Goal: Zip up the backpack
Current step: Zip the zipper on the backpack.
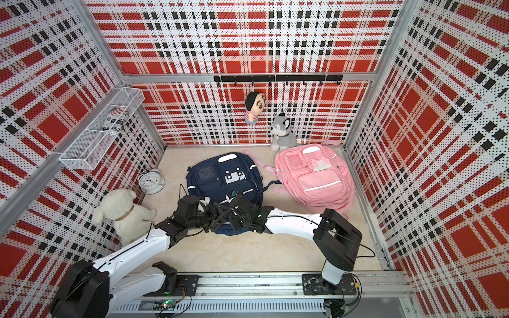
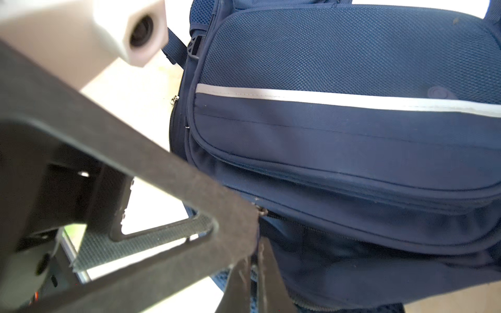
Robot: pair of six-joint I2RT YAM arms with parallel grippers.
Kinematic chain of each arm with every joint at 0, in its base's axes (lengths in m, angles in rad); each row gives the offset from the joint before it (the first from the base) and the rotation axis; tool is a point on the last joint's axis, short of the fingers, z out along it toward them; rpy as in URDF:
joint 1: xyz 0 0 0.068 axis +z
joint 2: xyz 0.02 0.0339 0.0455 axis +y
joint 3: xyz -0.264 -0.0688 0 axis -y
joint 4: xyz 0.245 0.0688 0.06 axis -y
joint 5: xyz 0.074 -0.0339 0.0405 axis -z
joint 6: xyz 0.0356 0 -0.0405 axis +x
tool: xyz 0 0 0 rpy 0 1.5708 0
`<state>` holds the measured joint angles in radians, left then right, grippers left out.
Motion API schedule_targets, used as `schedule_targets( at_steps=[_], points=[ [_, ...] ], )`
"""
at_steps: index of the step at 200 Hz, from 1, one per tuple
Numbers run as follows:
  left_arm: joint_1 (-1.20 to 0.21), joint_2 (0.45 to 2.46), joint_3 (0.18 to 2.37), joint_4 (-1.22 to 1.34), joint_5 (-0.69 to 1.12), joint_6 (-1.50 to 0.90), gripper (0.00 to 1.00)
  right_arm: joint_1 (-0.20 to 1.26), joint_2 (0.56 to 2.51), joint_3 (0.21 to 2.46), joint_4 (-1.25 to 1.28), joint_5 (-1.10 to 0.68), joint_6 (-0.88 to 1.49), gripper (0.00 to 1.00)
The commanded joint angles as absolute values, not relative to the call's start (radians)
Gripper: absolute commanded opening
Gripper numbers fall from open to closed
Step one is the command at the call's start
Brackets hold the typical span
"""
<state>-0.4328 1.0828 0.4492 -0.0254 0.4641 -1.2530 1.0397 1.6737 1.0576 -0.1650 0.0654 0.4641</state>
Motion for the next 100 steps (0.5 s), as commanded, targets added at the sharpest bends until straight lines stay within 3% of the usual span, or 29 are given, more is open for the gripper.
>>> schedule_targets(
  at_steps=[1, 100],
  points=[
    [-0.422, 1.096, 0.436, 0.015, 0.466, -1.264, 0.69, 1.052, 1.670, 1.058, -0.103, 0.091, 0.464, 0.00],
    [-0.367, 1.150, 0.409, 0.020, 0.436, -1.234, 0.66, 1.084, 1.625, 0.959, 0.010, 0.085, 0.421, 0.00]
  ],
)
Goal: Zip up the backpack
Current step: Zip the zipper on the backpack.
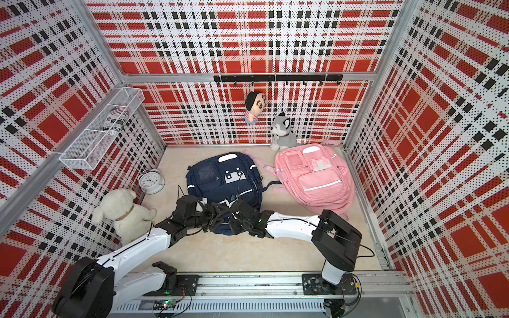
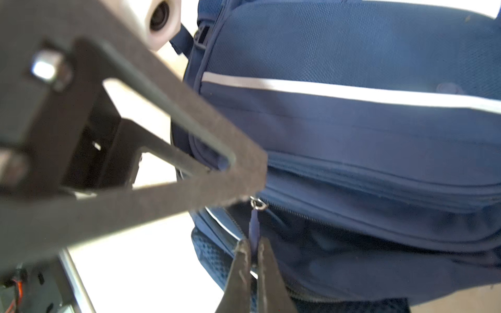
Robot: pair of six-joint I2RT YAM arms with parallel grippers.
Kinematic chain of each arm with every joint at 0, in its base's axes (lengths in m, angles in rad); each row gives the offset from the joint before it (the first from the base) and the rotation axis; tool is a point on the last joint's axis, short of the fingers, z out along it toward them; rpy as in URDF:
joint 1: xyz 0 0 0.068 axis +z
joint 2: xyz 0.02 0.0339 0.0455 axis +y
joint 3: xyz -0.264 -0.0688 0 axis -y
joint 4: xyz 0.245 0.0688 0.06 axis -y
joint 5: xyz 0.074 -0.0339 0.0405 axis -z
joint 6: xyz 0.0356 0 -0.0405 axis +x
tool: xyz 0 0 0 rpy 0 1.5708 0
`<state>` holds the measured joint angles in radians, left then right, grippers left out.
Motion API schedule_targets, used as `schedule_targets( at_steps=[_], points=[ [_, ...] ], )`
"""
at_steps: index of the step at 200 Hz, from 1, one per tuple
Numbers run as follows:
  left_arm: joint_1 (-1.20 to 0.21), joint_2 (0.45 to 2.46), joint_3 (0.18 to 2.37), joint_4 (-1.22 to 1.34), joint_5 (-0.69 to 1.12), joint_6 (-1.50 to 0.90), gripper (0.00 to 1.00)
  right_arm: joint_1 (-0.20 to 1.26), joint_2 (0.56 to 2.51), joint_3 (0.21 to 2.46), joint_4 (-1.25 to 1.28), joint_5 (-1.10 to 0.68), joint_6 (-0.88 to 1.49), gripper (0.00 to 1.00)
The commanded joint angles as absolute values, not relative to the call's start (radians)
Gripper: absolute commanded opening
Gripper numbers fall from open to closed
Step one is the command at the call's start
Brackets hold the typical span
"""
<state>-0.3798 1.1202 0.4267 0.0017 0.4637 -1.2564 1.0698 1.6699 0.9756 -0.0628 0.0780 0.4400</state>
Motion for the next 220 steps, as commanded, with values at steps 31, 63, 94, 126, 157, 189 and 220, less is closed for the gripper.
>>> schedule_targets(
  at_steps=[31, 63, 94, 126, 157, 189, 220],
  points=[
    [-0.354, 1.176, 0.396, 0.004, 0.428, -1.221, 0.65, 1.093, 1.629, 0.951, 0.026, 0.088, 0.412, 0.00],
    [-0.343, 1.191, 0.369, -0.013, 0.416, -1.229, 0.65, 1.096, 1.637, 0.936, 0.063, 0.080, 0.390, 0.00],
    [-0.333, 1.211, 0.382, -0.046, 0.383, -1.218, 0.61, 1.095, 1.637, 0.920, 0.083, 0.065, 0.362, 0.00],
    [-0.322, 1.280, 0.409, -0.066, 0.370, -1.176, 0.45, 1.096, 1.639, 0.919, 0.077, 0.044, 0.317, 0.00],
    [-0.312, 1.318, 0.432, -0.081, 0.344, -1.141, 0.15, 1.096, 1.627, 0.914, 0.035, 0.054, 0.263, 0.00],
    [-0.259, 1.284, 0.428, -0.115, 0.321, -1.100, 0.02, 1.083, 1.601, 0.887, -0.023, 0.080, 0.226, 0.00],
    [-0.188, 1.253, 0.422, -0.130, 0.322, -1.058, 0.00, 1.049, 1.563, 0.844, -0.048, 0.115, 0.223, 0.00]
  ],
)
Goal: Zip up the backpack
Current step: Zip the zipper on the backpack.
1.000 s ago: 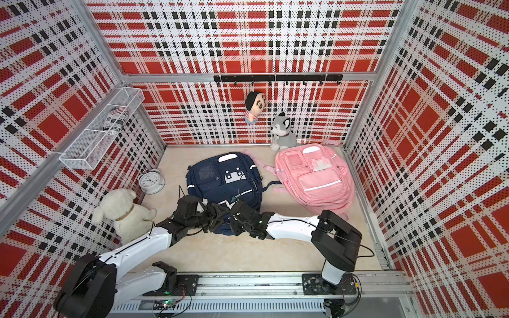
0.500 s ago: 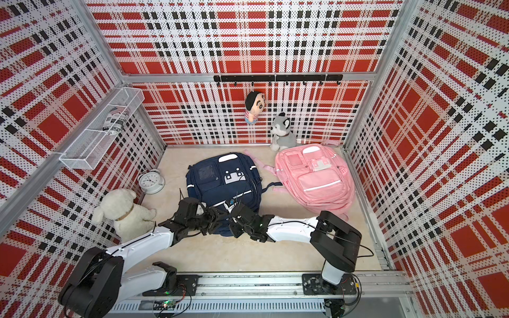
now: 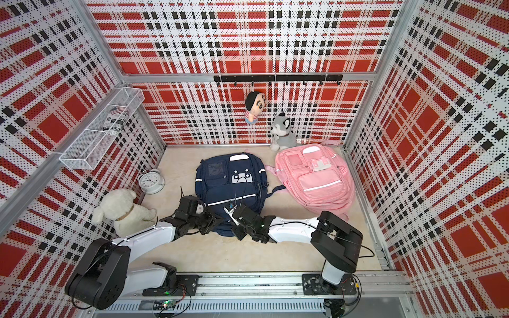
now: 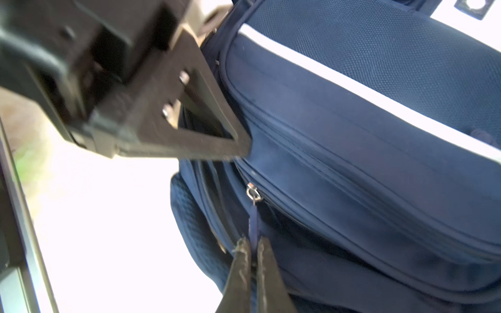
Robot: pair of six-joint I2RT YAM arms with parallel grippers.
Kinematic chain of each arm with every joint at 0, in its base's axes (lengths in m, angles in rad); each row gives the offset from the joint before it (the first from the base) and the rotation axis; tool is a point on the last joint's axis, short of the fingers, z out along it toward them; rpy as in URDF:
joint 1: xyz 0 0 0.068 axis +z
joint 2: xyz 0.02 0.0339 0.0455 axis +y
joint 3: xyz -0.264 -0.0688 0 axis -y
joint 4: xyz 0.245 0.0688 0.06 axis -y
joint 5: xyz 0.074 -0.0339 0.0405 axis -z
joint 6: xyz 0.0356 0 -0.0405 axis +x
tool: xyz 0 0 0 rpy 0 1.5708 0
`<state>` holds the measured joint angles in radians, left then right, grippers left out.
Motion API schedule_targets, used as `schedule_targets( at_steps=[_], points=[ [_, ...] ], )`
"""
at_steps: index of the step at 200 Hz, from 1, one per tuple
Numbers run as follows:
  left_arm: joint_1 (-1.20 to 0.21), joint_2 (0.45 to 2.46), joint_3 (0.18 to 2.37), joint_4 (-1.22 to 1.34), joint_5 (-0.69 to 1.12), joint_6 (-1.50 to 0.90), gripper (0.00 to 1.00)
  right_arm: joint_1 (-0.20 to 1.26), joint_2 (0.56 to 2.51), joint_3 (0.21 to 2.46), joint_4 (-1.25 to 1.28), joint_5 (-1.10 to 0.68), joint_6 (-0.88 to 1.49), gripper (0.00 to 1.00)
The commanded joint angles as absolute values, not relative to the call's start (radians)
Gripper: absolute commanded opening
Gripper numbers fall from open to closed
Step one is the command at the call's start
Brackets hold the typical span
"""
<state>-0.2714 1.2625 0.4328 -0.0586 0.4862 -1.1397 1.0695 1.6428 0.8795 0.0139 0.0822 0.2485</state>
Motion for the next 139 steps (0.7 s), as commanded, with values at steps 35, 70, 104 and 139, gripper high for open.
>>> schedule_targets(
  at_steps=[35, 70, 104, 139],
  points=[
    [-0.134, 1.243, 0.448, -0.153, 0.338, -1.002, 0.00, 1.005, 1.515, 0.821, -0.105, 0.155, 0.206, 0.00],
    [-0.059, 1.208, 0.495, -0.211, 0.351, -0.936, 0.00, 0.936, 1.469, 0.779, -0.142, 0.167, 0.200, 0.00],
    [0.025, 1.176, 0.500, -0.253, 0.390, -0.875, 0.00, 0.853, 1.443, 0.755, -0.172, 0.182, 0.170, 0.00],
    [0.041, 1.168, 0.496, -0.264, 0.417, -0.833, 0.00, 0.754, 1.458, 0.776, -0.135, 0.161, 0.111, 0.00]
  ],
)
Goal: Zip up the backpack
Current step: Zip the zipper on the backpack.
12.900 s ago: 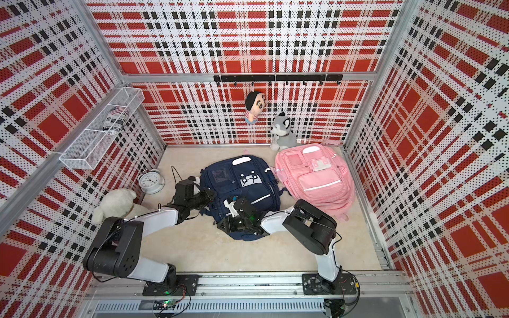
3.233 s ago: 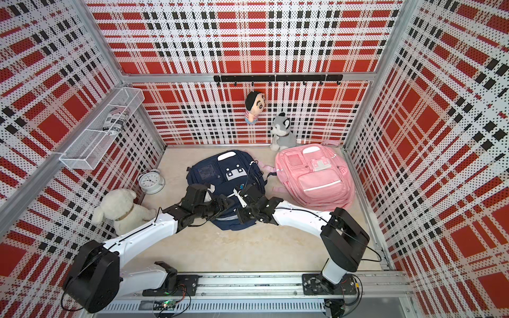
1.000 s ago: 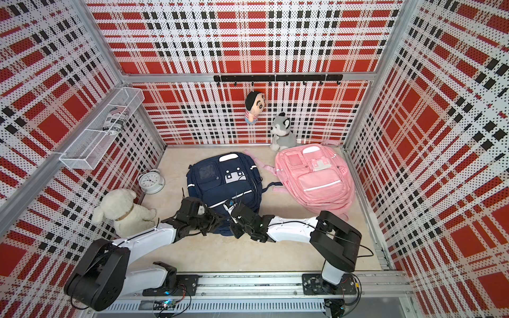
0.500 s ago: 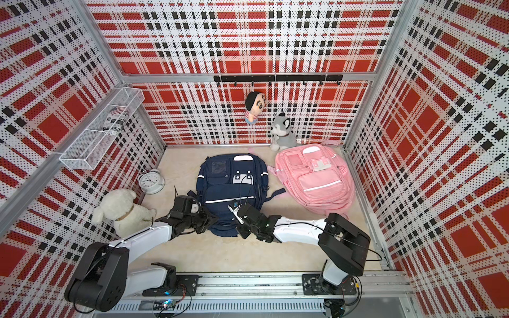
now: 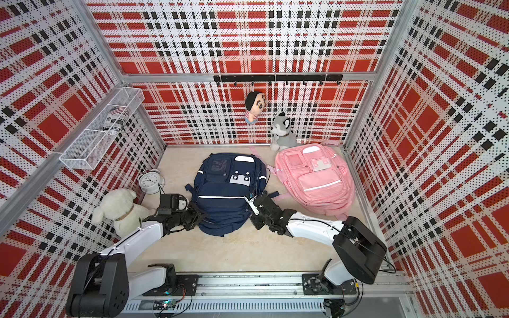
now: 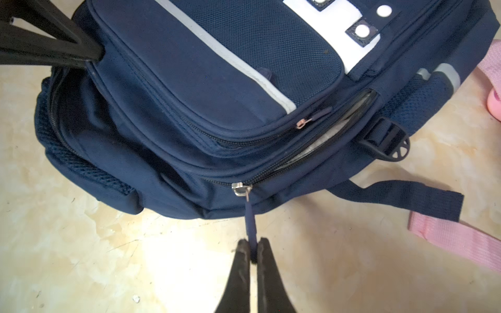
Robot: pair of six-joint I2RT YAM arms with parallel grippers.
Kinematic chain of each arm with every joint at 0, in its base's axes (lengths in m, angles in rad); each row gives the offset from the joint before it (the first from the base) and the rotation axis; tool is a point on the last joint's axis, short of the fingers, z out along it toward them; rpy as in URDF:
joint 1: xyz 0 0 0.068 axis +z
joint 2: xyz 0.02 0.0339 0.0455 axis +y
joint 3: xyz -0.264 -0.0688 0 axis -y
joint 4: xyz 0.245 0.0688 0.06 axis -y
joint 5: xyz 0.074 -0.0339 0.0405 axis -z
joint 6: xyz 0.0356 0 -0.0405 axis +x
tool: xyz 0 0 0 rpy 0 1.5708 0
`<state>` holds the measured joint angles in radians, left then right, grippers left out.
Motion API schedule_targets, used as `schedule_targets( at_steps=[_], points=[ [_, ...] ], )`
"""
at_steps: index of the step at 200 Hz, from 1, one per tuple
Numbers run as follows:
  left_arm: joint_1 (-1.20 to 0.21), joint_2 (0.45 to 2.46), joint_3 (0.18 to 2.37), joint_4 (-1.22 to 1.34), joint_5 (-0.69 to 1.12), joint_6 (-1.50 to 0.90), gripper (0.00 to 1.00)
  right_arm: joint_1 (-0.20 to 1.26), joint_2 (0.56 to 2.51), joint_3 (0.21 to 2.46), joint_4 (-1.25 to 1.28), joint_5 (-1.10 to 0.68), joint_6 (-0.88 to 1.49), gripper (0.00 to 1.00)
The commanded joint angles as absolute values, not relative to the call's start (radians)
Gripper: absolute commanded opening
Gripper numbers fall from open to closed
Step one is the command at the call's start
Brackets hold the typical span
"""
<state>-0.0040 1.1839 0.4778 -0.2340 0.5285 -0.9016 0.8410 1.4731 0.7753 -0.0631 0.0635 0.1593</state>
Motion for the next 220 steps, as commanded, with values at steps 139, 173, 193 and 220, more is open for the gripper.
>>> schedule_targets(
  at_steps=[139, 173, 193, 220],
  points=[
    [0.053, 1.164, 0.521, -0.353, 0.484, -0.687, 0.00, 0.482, 1.734, 1.058, -0.043, -0.065, -0.071, 0.00],
    [0.044, 1.155, 0.535, -0.347, 0.473, -0.696, 0.00, 0.570, 1.705, 0.995, -0.024, -0.139, -0.011, 0.00],
    [0.035, 1.158, 0.547, -0.342, 0.466, -0.701, 0.07, 0.646, 1.679, 0.916, 0.035, -0.146, 0.061, 0.00],
    [0.015, 1.161, 0.567, -0.342, 0.463, -0.720, 0.36, 0.731, 1.620, 0.811, 0.156, -0.125, 0.185, 0.00]
  ],
)
